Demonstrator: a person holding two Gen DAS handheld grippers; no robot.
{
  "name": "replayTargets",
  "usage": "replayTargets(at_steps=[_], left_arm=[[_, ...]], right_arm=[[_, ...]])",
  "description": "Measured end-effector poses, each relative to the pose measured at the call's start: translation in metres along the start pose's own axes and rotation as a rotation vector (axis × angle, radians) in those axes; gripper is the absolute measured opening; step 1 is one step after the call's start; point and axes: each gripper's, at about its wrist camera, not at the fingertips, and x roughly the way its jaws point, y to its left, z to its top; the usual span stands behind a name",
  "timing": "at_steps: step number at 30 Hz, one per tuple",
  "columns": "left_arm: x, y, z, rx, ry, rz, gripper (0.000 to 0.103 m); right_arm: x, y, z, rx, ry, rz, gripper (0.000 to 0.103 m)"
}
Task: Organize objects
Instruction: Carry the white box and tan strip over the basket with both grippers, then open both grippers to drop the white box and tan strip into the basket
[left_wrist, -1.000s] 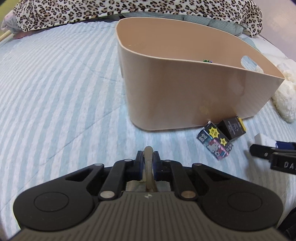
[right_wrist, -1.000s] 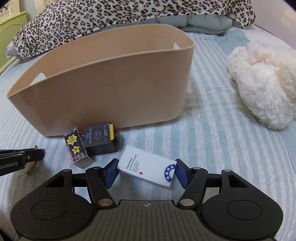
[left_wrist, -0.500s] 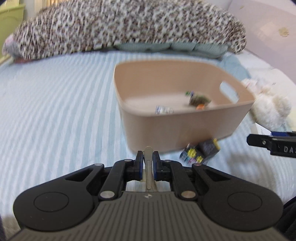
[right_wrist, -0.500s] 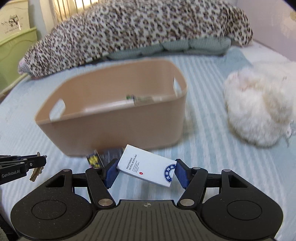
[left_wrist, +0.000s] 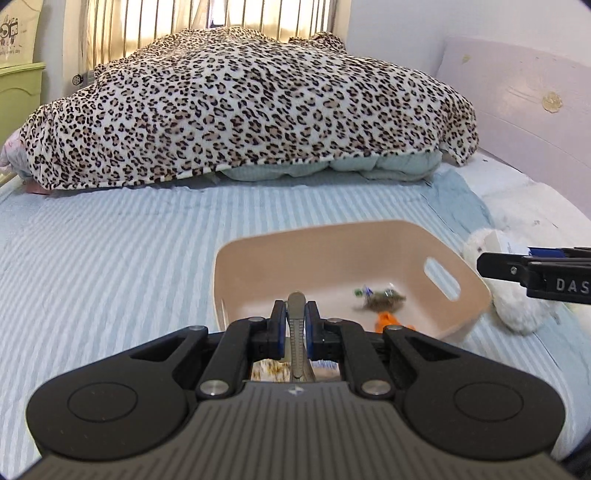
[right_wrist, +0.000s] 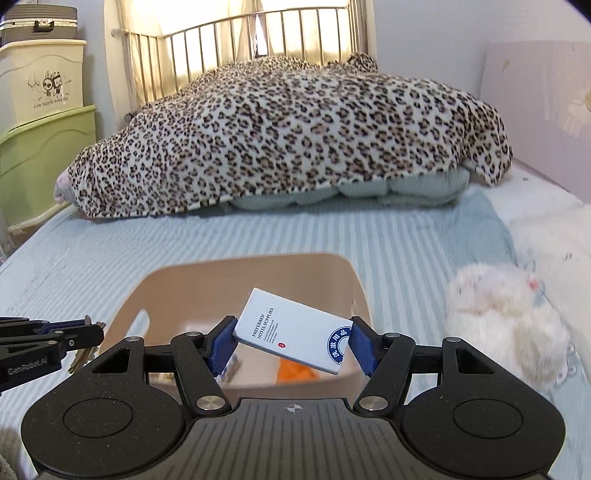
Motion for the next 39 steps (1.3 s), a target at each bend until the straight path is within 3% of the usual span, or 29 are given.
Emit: replayTargets(at_steps=[3, 9, 16, 22, 25, 27, 29, 34, 39], left_arm=[[0.02, -0.001, 0.008, -0.008, -0.003, 0.003, 0.011], [0.072, -0.009, 0.008, -0.005, 0.063, 0.037, 0.011], [0.124, -0.016, -0.005, 0.017, 0.194, 0.071, 0.011], [0.138, -0.017, -0.015, 0.017, 0.269, 0.089, 0.012], [0.131, -0.016, -0.013, 0.012, 0.267, 0.097, 0.017], [0.124, -0.017, -0.008, 0.028, 0.265, 0.112, 0.053], [0.11, -0.017, -0.005, 0.027, 0.224, 0.129, 0.07], [0.077, -0.016, 0.003, 0.016, 0.177, 0.123, 0.074], [0.05, -0.02, 0.004, 0.018, 0.151, 0.134, 0.076]], right_arm=[[0.012, 0.0, 0.008, -0.004, -0.007, -0.001, 0.062], [0.052, -0.002, 0.012, 0.024, 0.031, -0.003, 0.062], [0.107, -0.005, -0.001, 0.037, 0.161, -0.009, 0.062], [0.134, -0.002, -0.015, -0.004, 0.238, -0.025, 0.063], [0.134, 0.0, -0.016, -0.031, 0.251, -0.038, 0.069], [0.127, 0.0, -0.014, -0.025, 0.239, -0.025, 0.072], [0.116, -0.001, -0.01, -0.015, 0.221, -0.019, 0.08], [0.086, -0.003, 0.0, -0.012, 0.174, -0.017, 0.094], [0.056, -0.007, -0.004, -0.012, 0.142, -0.018, 0.101]])
